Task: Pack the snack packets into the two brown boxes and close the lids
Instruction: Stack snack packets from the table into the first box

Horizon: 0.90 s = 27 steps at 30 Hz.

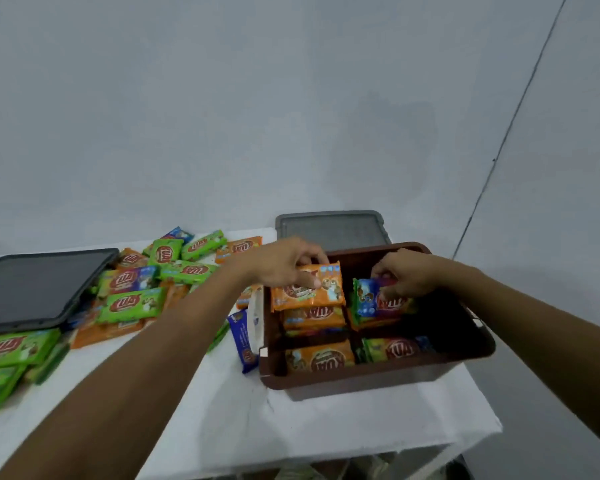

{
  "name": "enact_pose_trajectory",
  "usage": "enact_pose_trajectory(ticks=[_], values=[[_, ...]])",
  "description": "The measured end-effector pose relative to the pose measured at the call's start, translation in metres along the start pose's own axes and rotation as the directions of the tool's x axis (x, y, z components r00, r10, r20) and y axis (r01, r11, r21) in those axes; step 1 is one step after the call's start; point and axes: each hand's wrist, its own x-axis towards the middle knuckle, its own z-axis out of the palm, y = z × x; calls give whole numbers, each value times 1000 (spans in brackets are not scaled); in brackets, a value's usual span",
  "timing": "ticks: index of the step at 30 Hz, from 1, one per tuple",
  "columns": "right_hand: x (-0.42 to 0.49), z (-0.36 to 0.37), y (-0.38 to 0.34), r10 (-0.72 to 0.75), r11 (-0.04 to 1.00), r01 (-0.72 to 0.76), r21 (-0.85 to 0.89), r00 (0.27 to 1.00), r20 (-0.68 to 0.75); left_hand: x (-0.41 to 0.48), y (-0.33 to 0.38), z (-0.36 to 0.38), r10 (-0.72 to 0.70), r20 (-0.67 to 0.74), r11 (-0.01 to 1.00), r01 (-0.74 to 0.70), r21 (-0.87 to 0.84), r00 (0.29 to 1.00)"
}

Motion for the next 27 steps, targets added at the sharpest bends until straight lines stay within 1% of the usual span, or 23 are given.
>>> enact_pose_trajectory(ticks=[2,4,6,9,11,13,15,16,19,21,23,25,27], values=[[2,7,4,16,1000,-16,2,999,-31,15,-2,18,-71,27,995,69,67,997],[2,13,5,0,998,-6,-56,995,-103,25,-5,31,-110,2,978,108,177,994],[2,19,8,-39,992,16,-124,982,-184,29,-7,37,-123,-39,933,129,336,992],[0,23,11,-110,989,83,-118,964,-241,25,0,45,-113,-128,840,164,518,985],[-2,22,11,-162,984,140,-114,963,-216,22,5,50,-75,-183,748,177,640,980],[-4,21,8,-189,970,163,-179,972,-140,20,7,54,-7,-244,663,187,725,970],[-5,22,7,-192,959,163,-232,975,-110,18,7,56,68,-286,611,187,769,956],[-5,23,7,-193,959,162,-233,975,-114,17,6,57,91,-294,603,182,777,952],[-6,24,7,-188,963,154,-221,972,-142,17,4,56,115,-296,628,162,761,948],[-7,25,7,-177,965,139,-224,971,-161,18,0,55,99,-241,685,110,720,965],[-7,25,7,-174,966,139,-217,973,-154,20,-2,55,49,-136,718,60,693,989],[-8,25,7,-181,964,148,-223,974,-139,21,-3,56,22,-75,678,40,734,997],[-7,26,7,-187,957,142,-253,969,-162,23,-2,58,17,-77,636,49,770,997]])
